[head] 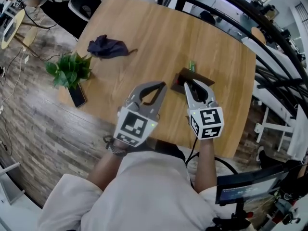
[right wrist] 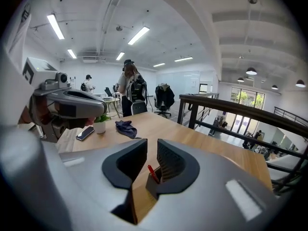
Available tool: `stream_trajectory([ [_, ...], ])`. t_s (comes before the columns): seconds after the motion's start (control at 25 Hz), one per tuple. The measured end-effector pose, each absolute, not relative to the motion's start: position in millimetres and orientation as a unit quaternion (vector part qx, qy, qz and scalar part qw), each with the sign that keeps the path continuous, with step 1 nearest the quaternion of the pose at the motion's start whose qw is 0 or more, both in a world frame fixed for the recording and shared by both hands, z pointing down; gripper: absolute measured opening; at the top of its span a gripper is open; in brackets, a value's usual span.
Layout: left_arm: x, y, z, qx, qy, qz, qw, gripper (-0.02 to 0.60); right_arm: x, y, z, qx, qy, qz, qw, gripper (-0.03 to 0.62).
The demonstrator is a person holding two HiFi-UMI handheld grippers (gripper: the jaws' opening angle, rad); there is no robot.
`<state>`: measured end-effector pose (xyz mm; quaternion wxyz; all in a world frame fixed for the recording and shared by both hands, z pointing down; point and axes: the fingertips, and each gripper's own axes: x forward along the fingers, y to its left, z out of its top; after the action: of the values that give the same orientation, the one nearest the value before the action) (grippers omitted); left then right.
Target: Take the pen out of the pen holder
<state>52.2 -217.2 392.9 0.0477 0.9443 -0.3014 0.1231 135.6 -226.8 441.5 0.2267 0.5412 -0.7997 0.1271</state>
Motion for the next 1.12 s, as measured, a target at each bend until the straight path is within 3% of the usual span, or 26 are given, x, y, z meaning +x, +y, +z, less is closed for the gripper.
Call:
stream_trajectory([
  [1.12, 39, -222, 444, 0.916, -0.349, 0.17, 0.096, 0.0, 114, -233, 535, 0.455, -0.809, 0.12, 0.352, 0.081],
])
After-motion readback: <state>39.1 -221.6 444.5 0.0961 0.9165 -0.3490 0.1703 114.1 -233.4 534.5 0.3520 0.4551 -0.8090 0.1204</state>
